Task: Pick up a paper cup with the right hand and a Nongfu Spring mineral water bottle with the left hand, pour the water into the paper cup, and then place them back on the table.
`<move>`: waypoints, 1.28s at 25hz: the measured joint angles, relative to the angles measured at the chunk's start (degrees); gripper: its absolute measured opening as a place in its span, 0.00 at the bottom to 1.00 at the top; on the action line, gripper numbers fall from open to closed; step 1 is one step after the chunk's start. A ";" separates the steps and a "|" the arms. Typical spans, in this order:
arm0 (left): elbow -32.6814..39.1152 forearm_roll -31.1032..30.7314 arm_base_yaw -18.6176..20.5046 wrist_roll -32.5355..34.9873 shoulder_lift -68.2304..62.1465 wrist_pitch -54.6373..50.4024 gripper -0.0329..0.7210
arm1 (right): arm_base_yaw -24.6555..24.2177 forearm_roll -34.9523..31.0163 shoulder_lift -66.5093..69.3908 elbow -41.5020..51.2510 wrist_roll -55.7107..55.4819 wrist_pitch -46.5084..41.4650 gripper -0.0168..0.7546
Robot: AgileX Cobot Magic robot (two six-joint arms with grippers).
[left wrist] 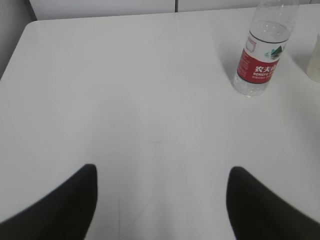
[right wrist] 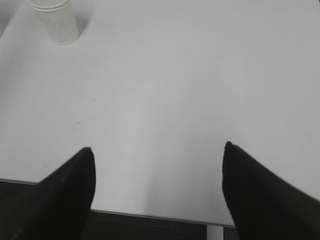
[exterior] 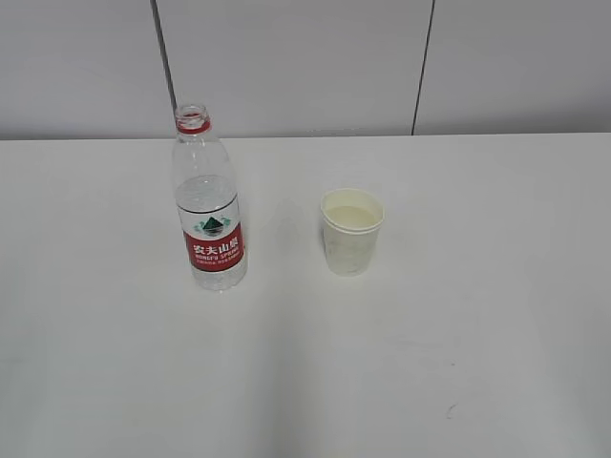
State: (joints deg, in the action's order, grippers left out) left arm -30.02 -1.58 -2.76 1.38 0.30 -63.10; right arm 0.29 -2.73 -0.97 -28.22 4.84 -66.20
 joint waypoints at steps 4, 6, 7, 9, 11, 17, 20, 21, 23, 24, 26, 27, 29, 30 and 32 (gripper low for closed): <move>0.00 0.00 0.00 0.00 0.00 0.00 0.70 | 0.00 0.00 0.00 0.00 0.00 0.00 0.78; 0.00 0.00 0.00 0.00 0.00 0.00 0.69 | 0.00 0.00 0.00 0.00 0.00 0.00 0.78; 0.00 0.00 0.00 0.00 0.00 0.00 0.69 | 0.00 0.00 0.00 0.00 0.00 0.00 0.78; 0.00 0.00 0.00 0.00 0.00 0.00 0.69 | 0.00 0.00 0.00 0.00 0.00 0.00 0.78; 0.00 0.00 0.00 0.00 0.00 0.00 0.68 | 0.00 0.00 0.00 0.00 0.00 0.00 0.78; 0.00 0.00 0.00 0.00 0.00 0.00 0.67 | 0.00 0.00 0.00 0.00 0.00 0.00 0.78; 0.00 0.00 0.00 0.00 0.00 0.00 0.66 | 0.00 0.00 0.00 0.00 0.00 0.00 0.78; 0.00 0.00 0.00 0.00 0.00 0.00 0.66 | 0.00 0.00 0.00 0.00 0.00 0.00 0.78; 0.00 0.00 0.00 0.00 0.00 0.00 0.66 | 0.00 0.00 0.00 0.00 0.00 0.00 0.78; 0.00 0.00 0.00 0.00 0.00 0.00 0.65 | 0.00 0.00 0.00 0.00 0.00 0.00 0.78; 0.00 0.00 0.00 0.00 0.00 0.00 0.65 | 0.00 0.00 0.00 0.00 0.00 0.00 0.78; 0.00 0.00 0.00 0.00 0.00 0.00 0.65 | 0.00 0.00 0.00 0.00 0.00 0.00 0.78; 0.00 0.00 0.00 0.00 0.00 0.00 0.65 | 0.00 0.00 0.00 0.00 0.00 0.00 0.78; 0.00 0.00 0.00 0.00 0.00 0.00 0.65 | 0.00 0.00 0.00 0.00 0.00 0.00 0.78; 0.00 0.00 0.00 0.00 0.00 0.00 0.65 | 0.00 0.00 0.00 0.00 0.00 0.00 0.78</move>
